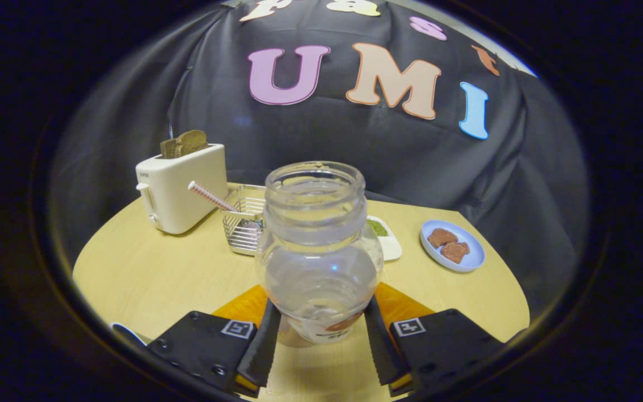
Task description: Take the bottle from table, then pour the juice into the cup, finally place the bottle on the coaster
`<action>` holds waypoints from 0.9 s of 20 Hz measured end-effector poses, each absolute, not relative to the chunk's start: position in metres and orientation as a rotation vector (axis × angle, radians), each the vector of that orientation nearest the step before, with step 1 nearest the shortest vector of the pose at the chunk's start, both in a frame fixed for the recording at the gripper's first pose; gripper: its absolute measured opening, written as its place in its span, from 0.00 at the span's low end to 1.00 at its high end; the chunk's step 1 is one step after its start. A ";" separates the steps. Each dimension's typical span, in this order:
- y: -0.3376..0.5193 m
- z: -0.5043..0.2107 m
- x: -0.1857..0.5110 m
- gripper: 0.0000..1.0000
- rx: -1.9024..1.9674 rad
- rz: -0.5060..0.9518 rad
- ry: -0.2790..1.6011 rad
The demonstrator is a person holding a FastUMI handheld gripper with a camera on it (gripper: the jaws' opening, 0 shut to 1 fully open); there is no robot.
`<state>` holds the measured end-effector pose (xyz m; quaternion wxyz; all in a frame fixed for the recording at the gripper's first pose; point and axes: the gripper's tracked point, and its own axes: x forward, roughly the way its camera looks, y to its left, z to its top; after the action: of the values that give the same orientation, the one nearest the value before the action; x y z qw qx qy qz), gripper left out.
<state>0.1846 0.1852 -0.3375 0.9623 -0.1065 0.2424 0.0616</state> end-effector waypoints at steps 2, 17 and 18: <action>0.191 -0.344 0.194 0.75 -0.194 0.128 0.481; 0.202 -0.364 0.213 0.75 -0.102 0.148 0.475; 0.202 -0.364 0.213 0.75 -0.099 0.150 0.476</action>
<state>0.2135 0.2021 -0.3645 0.9679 -0.0489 0.2352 0.0743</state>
